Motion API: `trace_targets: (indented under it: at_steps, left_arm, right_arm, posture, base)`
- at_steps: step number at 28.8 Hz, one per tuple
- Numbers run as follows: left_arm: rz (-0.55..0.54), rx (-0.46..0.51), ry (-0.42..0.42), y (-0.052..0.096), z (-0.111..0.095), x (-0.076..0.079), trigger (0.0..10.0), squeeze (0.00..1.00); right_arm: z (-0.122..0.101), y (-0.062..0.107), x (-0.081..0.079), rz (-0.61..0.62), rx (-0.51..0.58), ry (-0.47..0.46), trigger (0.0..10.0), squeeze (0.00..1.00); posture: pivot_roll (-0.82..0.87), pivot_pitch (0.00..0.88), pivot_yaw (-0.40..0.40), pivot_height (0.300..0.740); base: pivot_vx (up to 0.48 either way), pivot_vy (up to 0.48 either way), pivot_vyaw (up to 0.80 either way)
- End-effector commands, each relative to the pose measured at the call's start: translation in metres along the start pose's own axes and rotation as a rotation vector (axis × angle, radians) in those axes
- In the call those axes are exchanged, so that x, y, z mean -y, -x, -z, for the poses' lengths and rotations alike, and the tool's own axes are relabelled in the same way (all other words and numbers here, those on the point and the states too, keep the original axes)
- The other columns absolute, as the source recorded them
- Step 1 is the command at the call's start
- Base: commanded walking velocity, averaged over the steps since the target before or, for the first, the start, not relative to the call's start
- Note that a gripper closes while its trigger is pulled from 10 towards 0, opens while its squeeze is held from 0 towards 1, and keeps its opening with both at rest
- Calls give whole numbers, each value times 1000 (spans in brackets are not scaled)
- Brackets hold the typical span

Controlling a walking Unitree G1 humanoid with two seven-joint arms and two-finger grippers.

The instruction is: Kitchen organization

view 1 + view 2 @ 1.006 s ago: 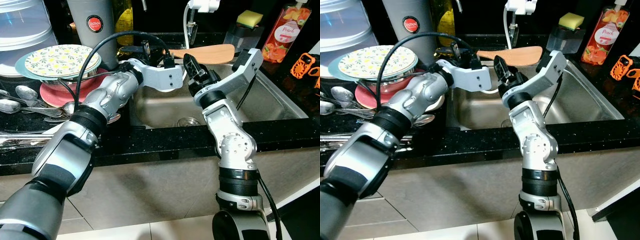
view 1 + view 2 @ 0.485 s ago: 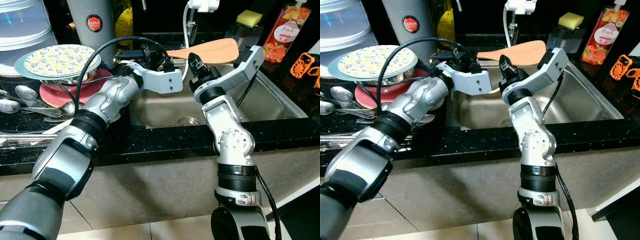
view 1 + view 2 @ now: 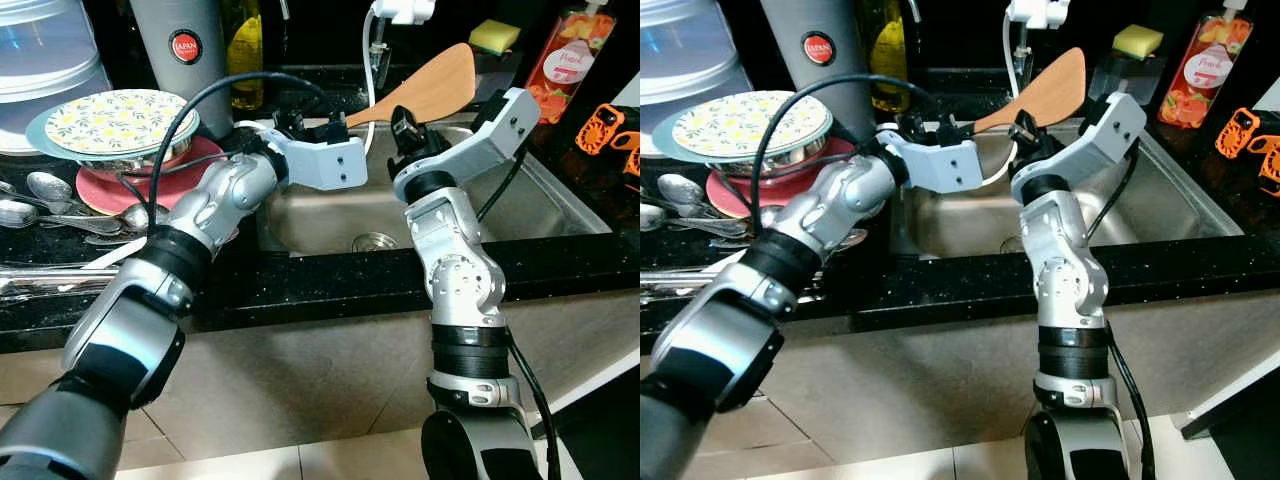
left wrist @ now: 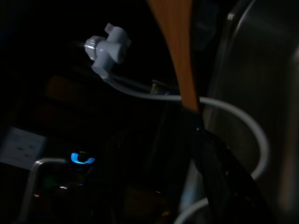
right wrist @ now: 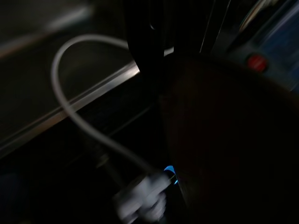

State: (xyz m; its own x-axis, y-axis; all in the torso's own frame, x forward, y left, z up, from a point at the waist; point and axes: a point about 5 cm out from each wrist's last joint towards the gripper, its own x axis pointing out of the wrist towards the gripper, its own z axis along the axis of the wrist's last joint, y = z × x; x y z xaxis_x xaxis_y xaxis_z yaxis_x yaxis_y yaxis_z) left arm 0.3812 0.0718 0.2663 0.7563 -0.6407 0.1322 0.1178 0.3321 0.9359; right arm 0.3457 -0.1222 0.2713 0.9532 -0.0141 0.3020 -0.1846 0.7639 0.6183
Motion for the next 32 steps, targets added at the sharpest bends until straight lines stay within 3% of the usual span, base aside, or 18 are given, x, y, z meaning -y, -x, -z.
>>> trace_targets:
  at_steps: [1, 2, 3, 4, 6, 12, 16, 19, 22, 24, 26, 27, 32]
  left_arm:
    - [-3, 21, 41, 0, -5, -5, 10000, 0]
    - [-18, 31, 91, 2, -7, -11, 10000, 0]
    - [-18, 31, 91, 2, -7, -11, 10000, 0]
    - [-71, 57, 174, 7, -12, -28, 10000, 0]
    - [-113, 70, 202, 11, -14, -38, 10000, 0]
    - [-185, 108, 246, 24, -20, -54, 10000, 0]
    - [-186, 139, 317, 31, -26, -55, 10000, 0]
    - [-169, 132, 374, 37, -30, -46, 10000, 0]
    - [-167, 128, 385, 38, -31, -44, 10000, 0]
    - [-163, 117, 402, 40, -33, -39, 10000, 0]
    - [-163, 117, 402, 40, -33, -39, 10000, 0]
    - [-160, 105, 406, 43, -32, -36, 10000, 0]
    - [-154, 87, 415, 47, -33, -34, 10000, 0]
  right_arm:
    - [-5, -3, 4, 33, 25, 20, 10000, 0]
    - [-5, -5, 9, 55, 15, 84, 10000, 0]
    - [-5, -5, 9, 55, 15, 84, 10000, 0]
    - [8, -9, 25, 99, -97, 203, 10000, 0]
    - [19, -9, 36, 119, -195, 233, 10000, 0]
    - [29, -13, 57, 128, -314, 301, 10000, 0]
    - [31, -19, 62, 120, -354, 296, 10000, 0]
    - [39, -31, 64, 114, -418, 230, 10000, 0]
    - [44, -34, 63, 111, -448, 181, 10000, 0]
    - [58, -35, 62, 123, -525, 116, 10000, 0]
    - [58, -35, 62, 123, -525, 116, 10000, 0]
    - [74, -32, 63, 149, -602, 84, 10000, 0]
    - [86, -29, 62, 153, -650, 95, 10000, 0]
  posture:
    - [86, 0, -33, 740]
    - [89, 0, -35, 740]
    - [89, 0, -35, 740]
    - [93, 0, -40, 740]
    - [96, 0, -42, 740]
    - [99, 0, -46, 740]
    - [102, 0, -49, 740]
    - [111, 0, -57, 740]
    - [117, 0, -61, 740]
    - [123, 0, -66, 740]
    - [123, 0, -66, 740]
    - [136, 0, -76, 740]
    - [147, 0, -83, 740]
  base:
    - [0, 0, 0]
    - [0, 0, 0]
    - [0, 0, 0]
    - [0, 0, 0]
    - [0, 0, 0]
    - [0, 0, 0]
    - [0, 0, 0]
    - [0, 0, 0]
    - [0, 0, 0]
    - [0, 0, 0]
    - [0, 0, 0]
    - [0, 0, 0]
    - [0, 0, 0]
